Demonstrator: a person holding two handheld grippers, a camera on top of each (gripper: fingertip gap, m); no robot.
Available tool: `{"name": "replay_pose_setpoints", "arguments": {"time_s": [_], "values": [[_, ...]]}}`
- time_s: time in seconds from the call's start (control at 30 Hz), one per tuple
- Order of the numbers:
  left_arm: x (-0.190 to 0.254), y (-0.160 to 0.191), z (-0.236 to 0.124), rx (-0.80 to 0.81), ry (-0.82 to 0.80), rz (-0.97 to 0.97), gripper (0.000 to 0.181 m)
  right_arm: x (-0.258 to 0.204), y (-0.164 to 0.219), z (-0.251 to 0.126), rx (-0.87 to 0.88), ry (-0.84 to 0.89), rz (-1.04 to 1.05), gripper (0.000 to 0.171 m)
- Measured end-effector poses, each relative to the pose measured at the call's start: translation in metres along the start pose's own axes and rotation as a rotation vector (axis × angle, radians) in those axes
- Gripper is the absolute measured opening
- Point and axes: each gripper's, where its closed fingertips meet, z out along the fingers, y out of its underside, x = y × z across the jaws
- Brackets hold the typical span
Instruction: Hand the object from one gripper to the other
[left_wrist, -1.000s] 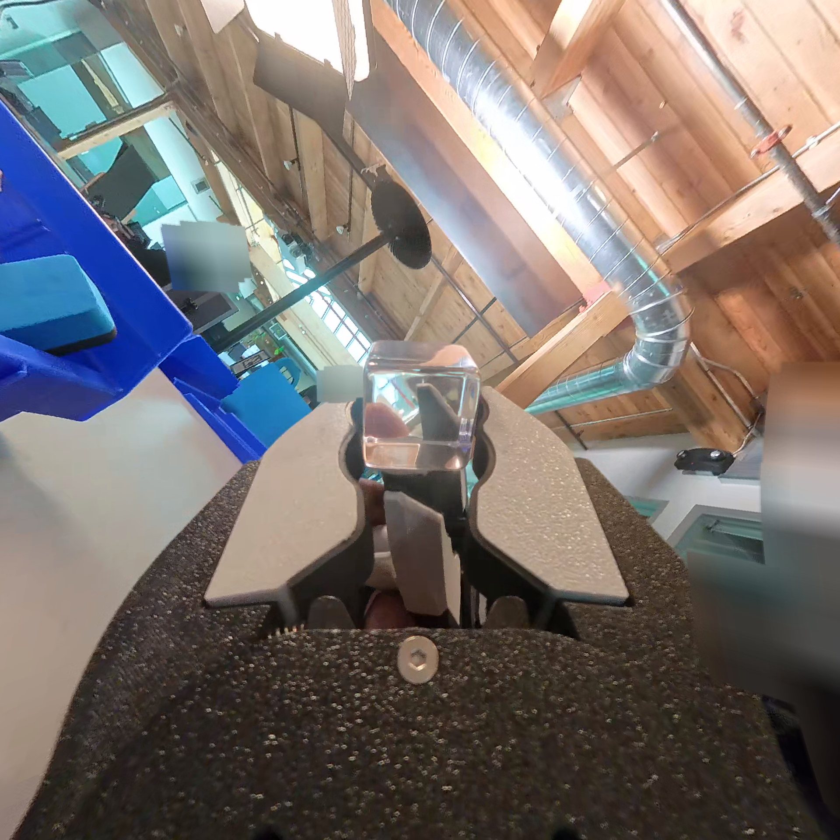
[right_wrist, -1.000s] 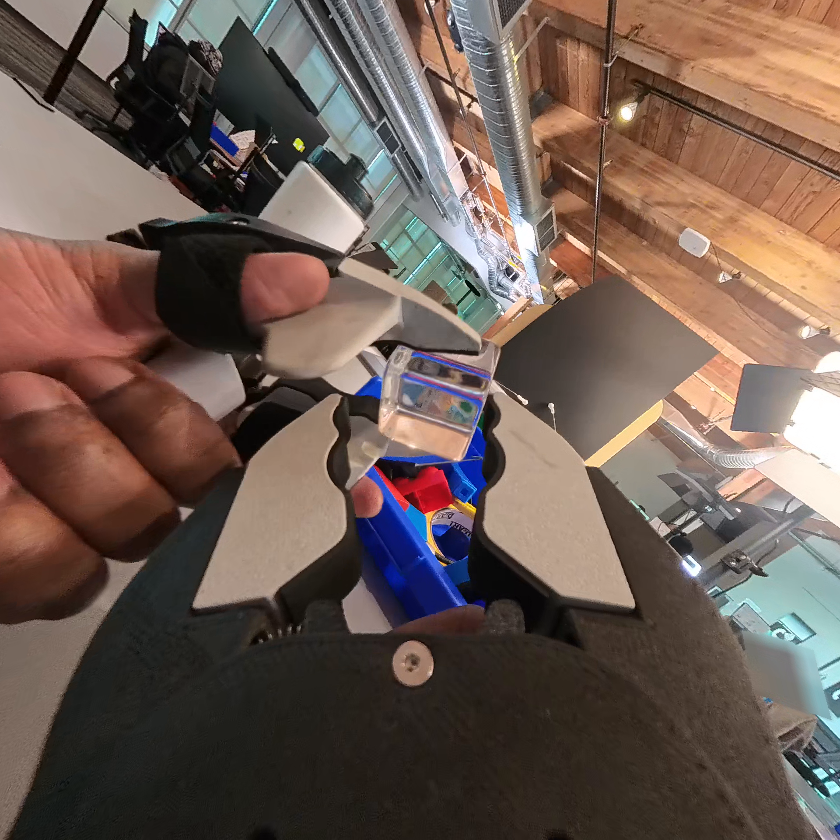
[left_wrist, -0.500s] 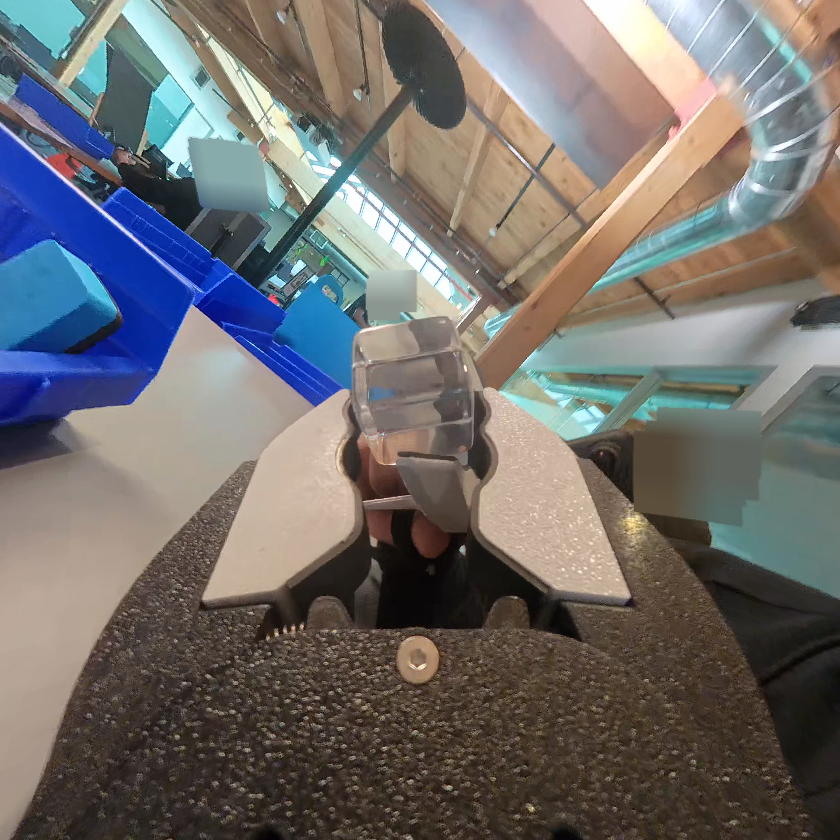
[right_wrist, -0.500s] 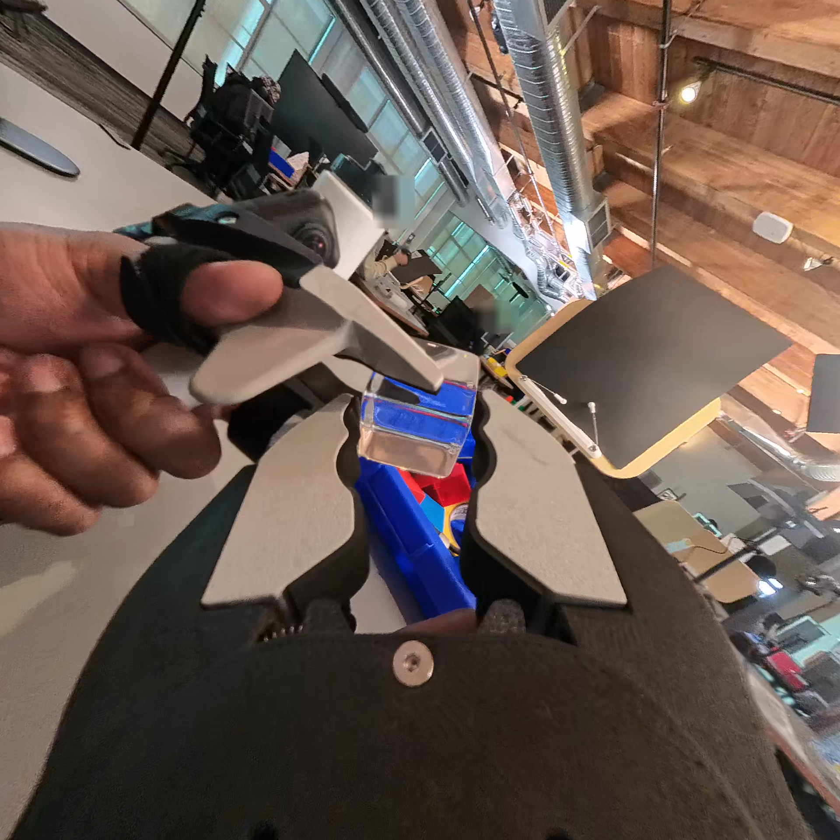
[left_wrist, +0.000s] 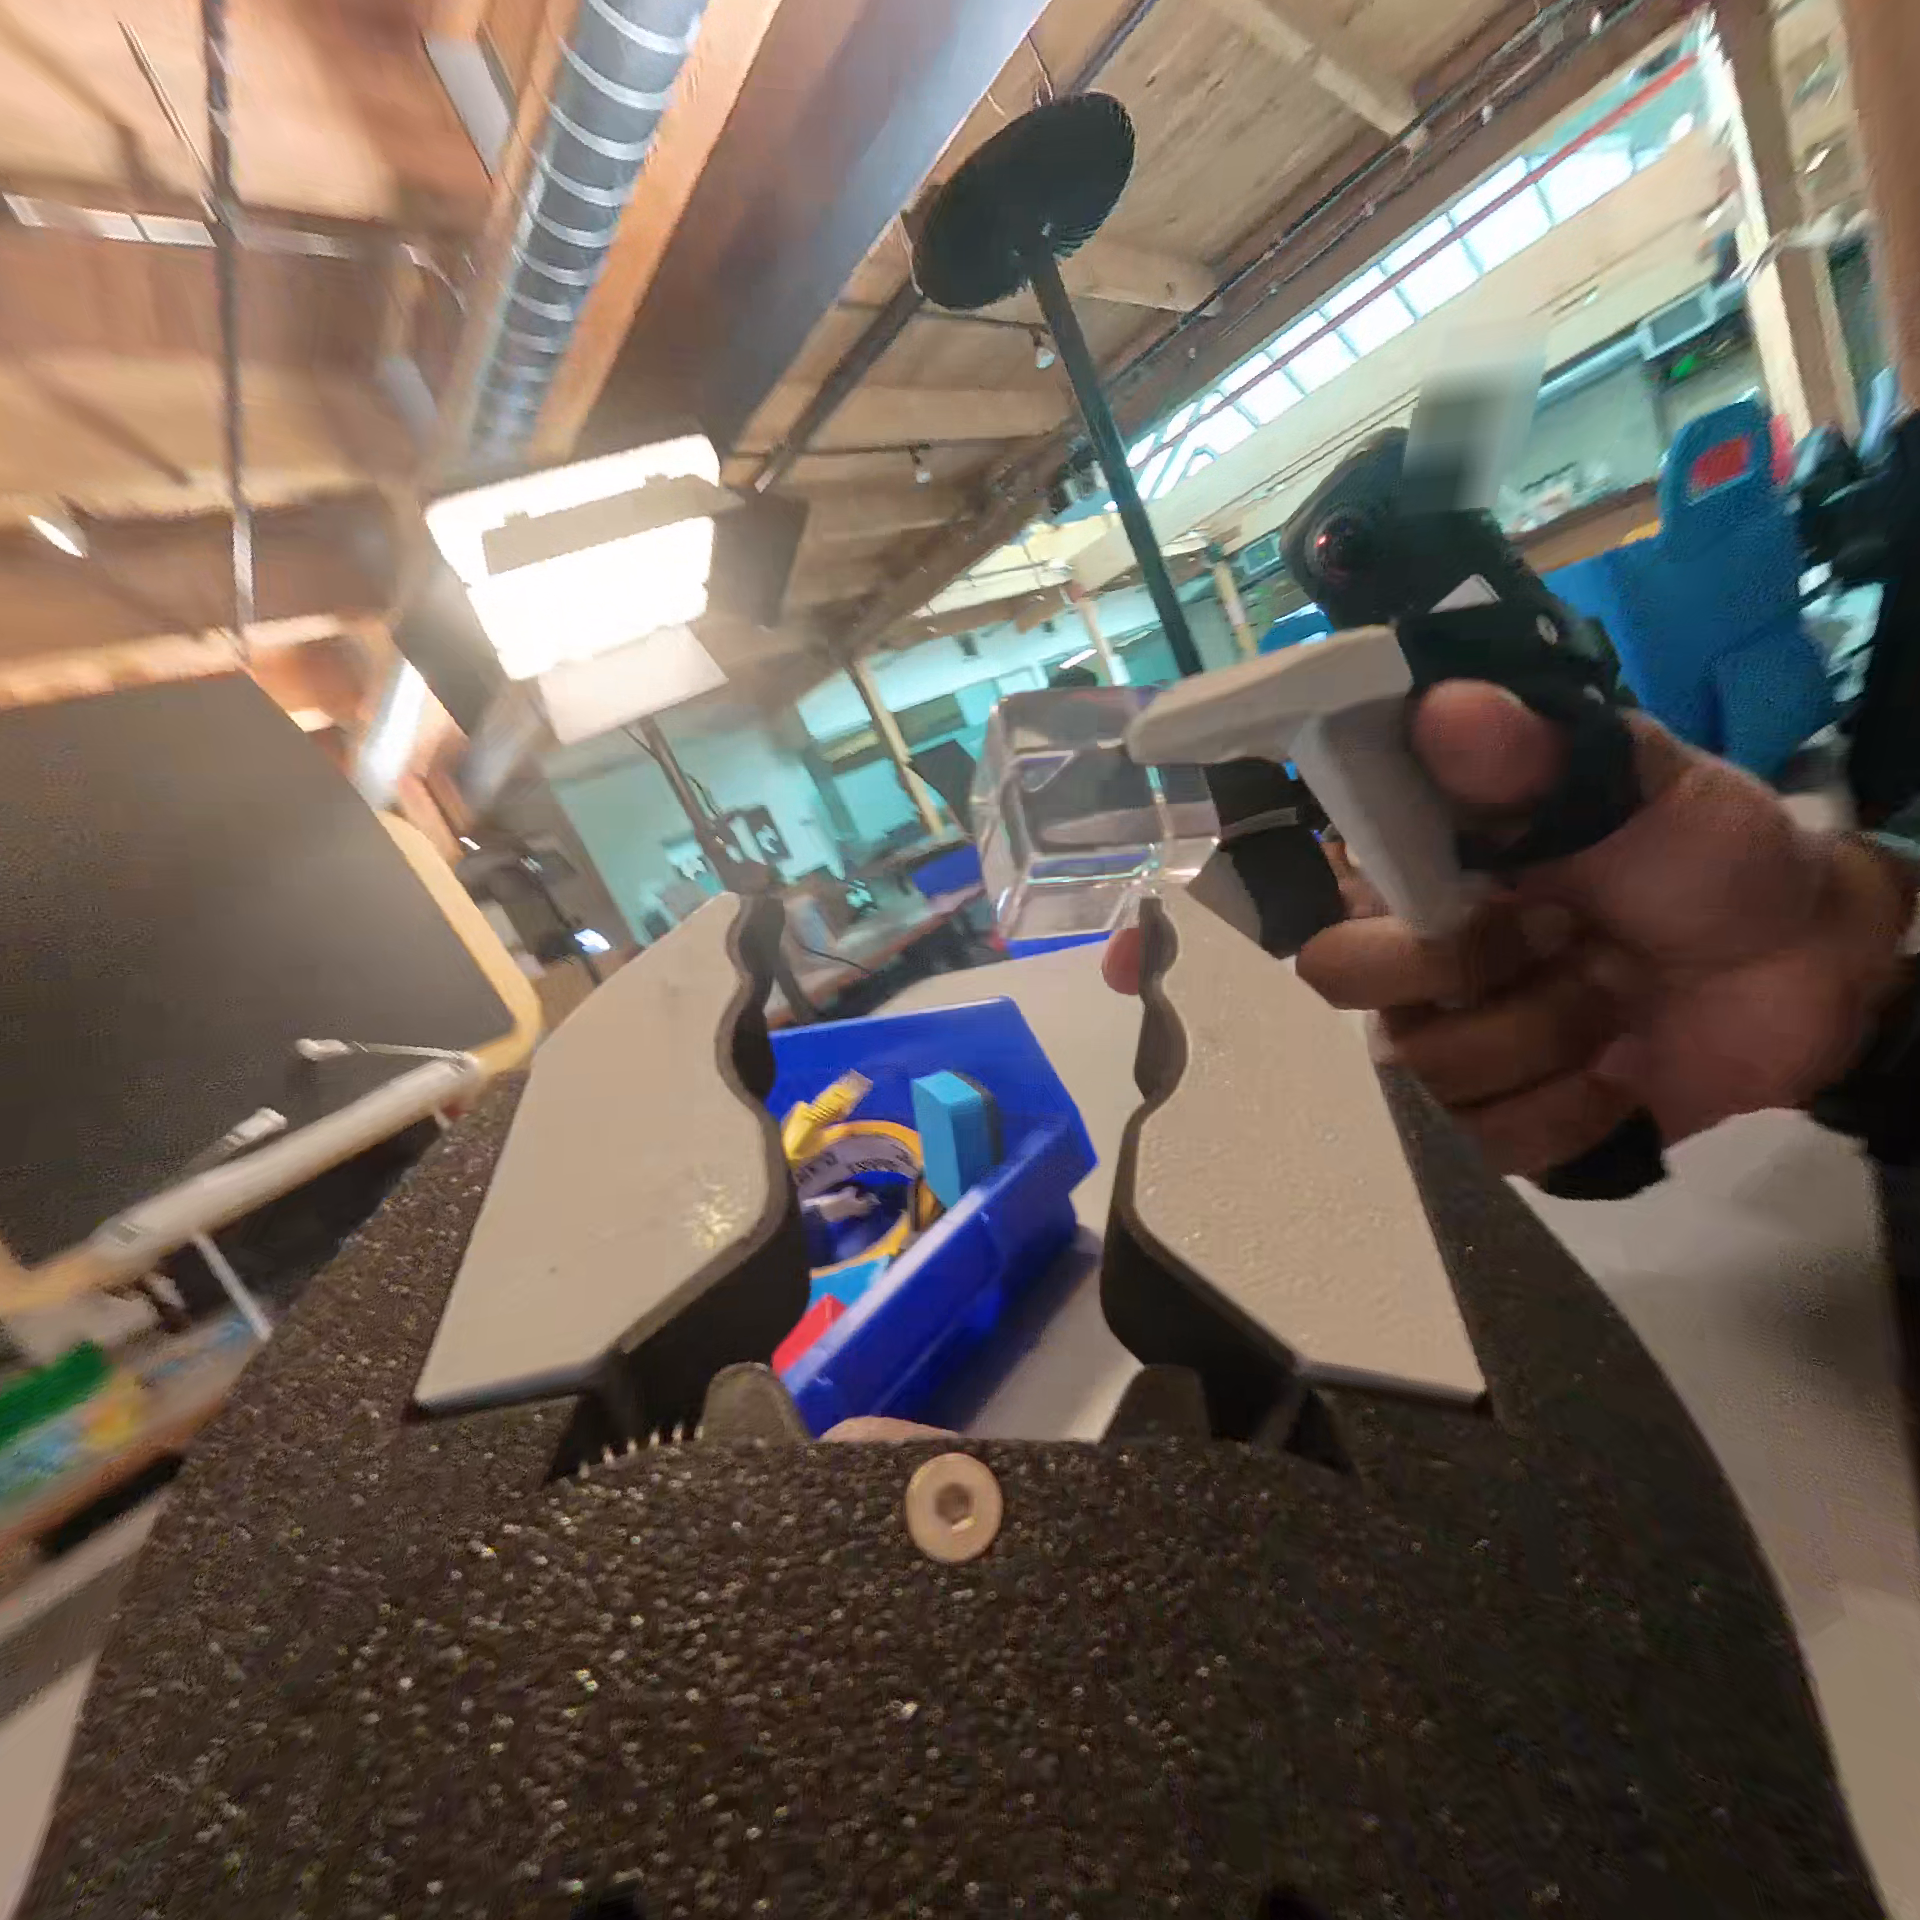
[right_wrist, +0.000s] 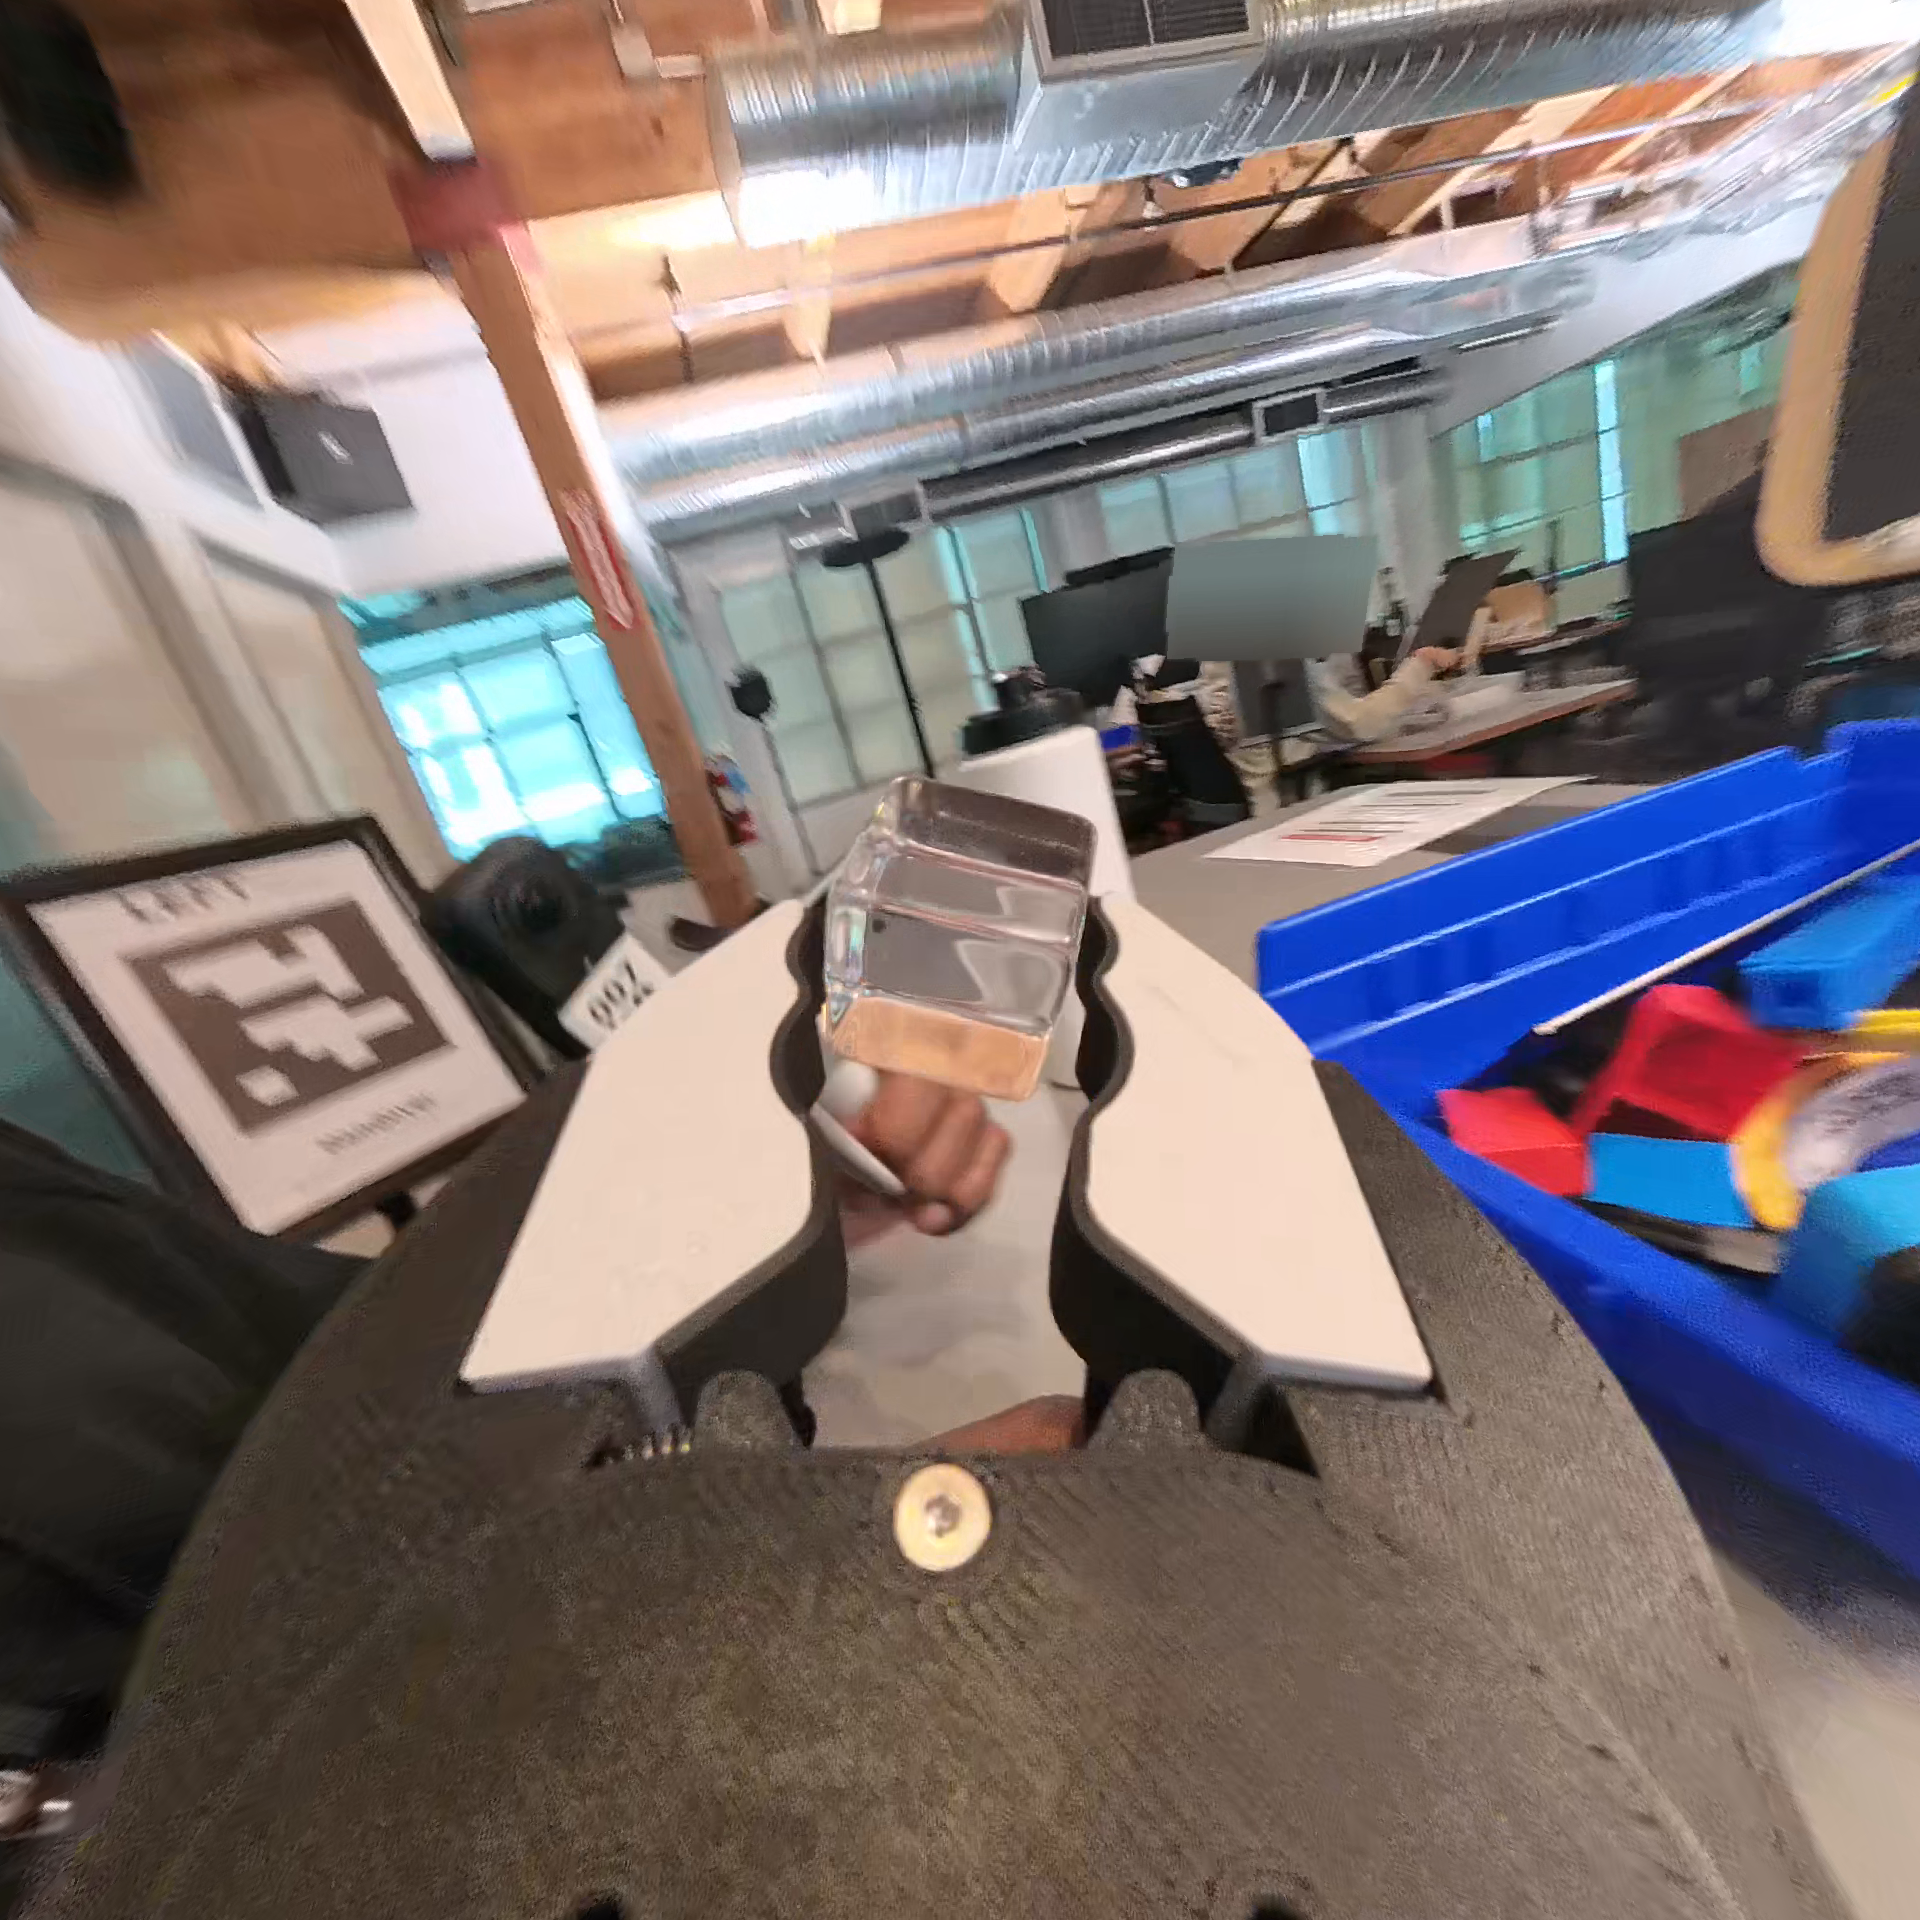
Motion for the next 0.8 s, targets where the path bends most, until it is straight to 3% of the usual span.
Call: {"name": "replay_pose_setpoints", "arguments": {"time_s": [0.13,0.27,0.47,0.6,0.8], "values": [[0.02,-0.002,0.007,0.033,-0.041,0.161,0.07,-0.009,0.0,0.006,0.07,-0.073,0.171,0.047],[0.024,-0.005,0.011,0.062,-0.083,0.085,0.068,-0.019,0.002,0.009,0.122,-0.137,0.237,0.047],[0.019,-0.008,0.008,0.069,-0.161,0.115,0.046,-0.025,0.02,0.02,0.068,-0.143,0.233,0.047],[0.01,0.002,0.008,-0.046,-0.212,0.249,0.046,-0.012,0.024,0.019,-0.013,-0.011,0.043,0.048],[-0.002,0.012,0.006,-0.21,-0.282,0.602,0.046,0.002,0.014,0.006,-0.156,0.264,-0.524,0.056]]}}
